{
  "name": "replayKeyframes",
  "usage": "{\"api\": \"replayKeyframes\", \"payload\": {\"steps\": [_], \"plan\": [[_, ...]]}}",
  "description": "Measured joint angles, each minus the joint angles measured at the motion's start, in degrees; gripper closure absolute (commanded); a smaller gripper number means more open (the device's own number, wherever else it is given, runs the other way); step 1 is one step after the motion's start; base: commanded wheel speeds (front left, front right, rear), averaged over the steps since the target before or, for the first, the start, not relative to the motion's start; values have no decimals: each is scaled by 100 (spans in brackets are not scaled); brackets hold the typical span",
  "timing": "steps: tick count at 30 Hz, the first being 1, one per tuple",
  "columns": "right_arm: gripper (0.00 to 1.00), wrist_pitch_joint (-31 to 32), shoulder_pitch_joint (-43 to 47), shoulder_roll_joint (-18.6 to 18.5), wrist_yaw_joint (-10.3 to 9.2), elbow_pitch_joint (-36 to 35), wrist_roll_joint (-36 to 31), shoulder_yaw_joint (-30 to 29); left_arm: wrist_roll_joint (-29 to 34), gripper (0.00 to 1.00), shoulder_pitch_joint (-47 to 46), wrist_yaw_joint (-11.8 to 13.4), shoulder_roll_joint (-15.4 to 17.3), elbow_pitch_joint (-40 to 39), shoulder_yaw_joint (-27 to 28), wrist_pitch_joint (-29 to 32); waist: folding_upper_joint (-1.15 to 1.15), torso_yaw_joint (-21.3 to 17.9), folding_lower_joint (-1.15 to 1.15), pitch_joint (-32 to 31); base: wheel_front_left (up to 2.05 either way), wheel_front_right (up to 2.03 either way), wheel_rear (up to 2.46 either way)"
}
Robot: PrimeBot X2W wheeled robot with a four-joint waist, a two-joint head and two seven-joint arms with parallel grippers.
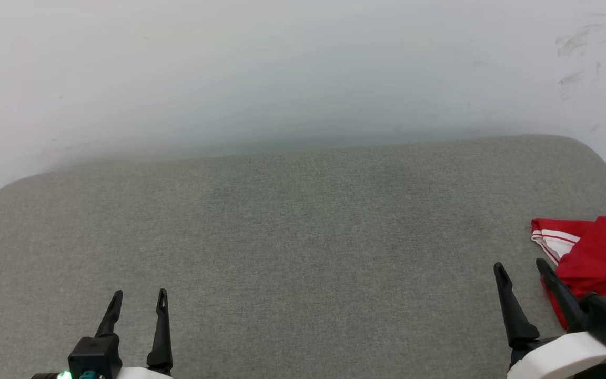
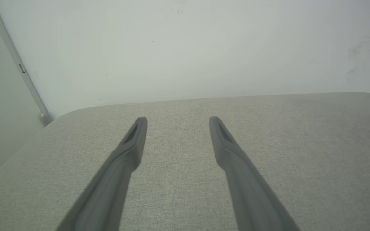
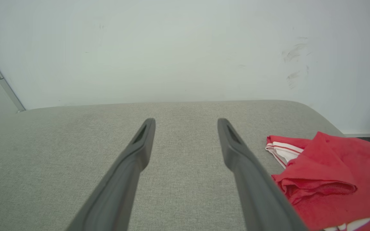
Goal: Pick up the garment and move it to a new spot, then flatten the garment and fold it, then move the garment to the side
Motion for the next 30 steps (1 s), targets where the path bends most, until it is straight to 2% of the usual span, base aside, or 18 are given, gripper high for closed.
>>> {"api": "replayKeyframes", "payload": {"steps": [5,6,11,18,20,30], "plan": [[0,-32,-3,12,0,40,3,-18,-19,0,-4,0,7,22,-2,1,0,3,0,4,0,0,0],[100,-32,-3,13,1,47,4,-25,-23,100,-6,0,5,23,-3,1,0,5,0,9,0,0,0],[100,-15,38,16,1,289,36,-14,-78,100,99,-3,-136,210,-69,23,0,9,1,15,0,0,0],[100,-1,18,22,1,492,797,-41,-753,100,88,-205,-267,280,90,205,0,19,0,37,0,0,0],[100,1,-20,24,1,605,1229,-66,-1131,100,26,-323,-332,345,186,296,0,25,0,50,0,0,0],[100,3,-202,40,0,858,2204,-120,-1996,100,-146,-609,-506,506,428,519,0,40,1,80,0,0,0]]}}
